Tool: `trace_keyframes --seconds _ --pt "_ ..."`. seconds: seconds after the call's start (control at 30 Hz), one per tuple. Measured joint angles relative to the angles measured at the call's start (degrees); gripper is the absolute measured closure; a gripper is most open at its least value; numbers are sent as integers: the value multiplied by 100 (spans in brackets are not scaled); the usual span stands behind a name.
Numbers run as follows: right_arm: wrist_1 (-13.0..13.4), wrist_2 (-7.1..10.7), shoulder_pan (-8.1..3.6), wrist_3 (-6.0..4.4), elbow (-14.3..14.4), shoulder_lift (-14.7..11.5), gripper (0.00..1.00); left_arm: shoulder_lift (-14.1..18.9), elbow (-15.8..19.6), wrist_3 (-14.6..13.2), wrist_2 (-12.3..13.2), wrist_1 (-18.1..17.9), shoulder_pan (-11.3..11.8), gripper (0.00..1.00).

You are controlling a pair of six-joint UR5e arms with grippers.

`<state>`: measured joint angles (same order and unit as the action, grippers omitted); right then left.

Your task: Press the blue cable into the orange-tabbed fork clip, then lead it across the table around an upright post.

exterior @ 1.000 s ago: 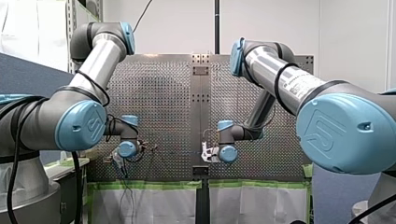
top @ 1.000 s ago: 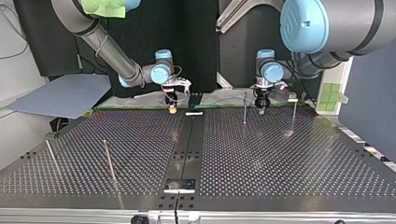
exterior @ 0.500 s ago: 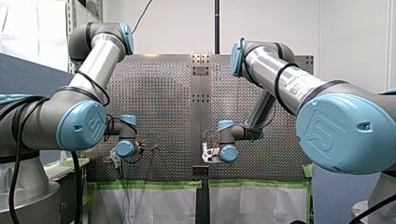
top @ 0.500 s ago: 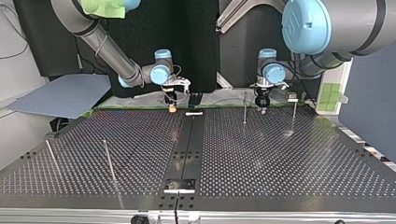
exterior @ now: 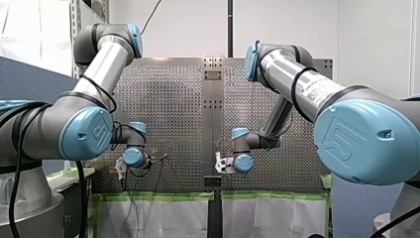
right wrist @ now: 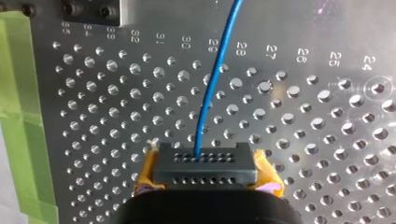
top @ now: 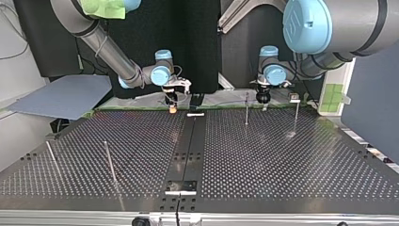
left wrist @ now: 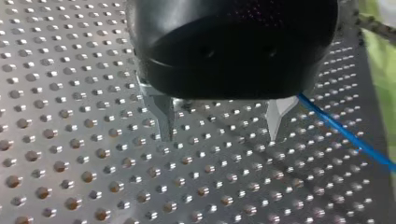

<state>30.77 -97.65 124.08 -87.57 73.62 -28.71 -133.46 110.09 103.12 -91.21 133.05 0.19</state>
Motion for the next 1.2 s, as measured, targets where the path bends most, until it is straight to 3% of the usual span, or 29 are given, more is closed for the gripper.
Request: trace_keyframes --seconds 0.33,0.5,0.87,1.2 --pt "-74 0 -7 -5 -1 2 100 129 235 -162 477 523 72 0" --pt "-78 0 -8 -6 -1 1 100 334 456 -81 493 707 116 0" --pt "-87 0 -6 -6 0 0 100 871 1021 85 658 398 35 0" --pt "-89 0 -6 -15 0 0 100 949 1200 86 792 360 -105 0"
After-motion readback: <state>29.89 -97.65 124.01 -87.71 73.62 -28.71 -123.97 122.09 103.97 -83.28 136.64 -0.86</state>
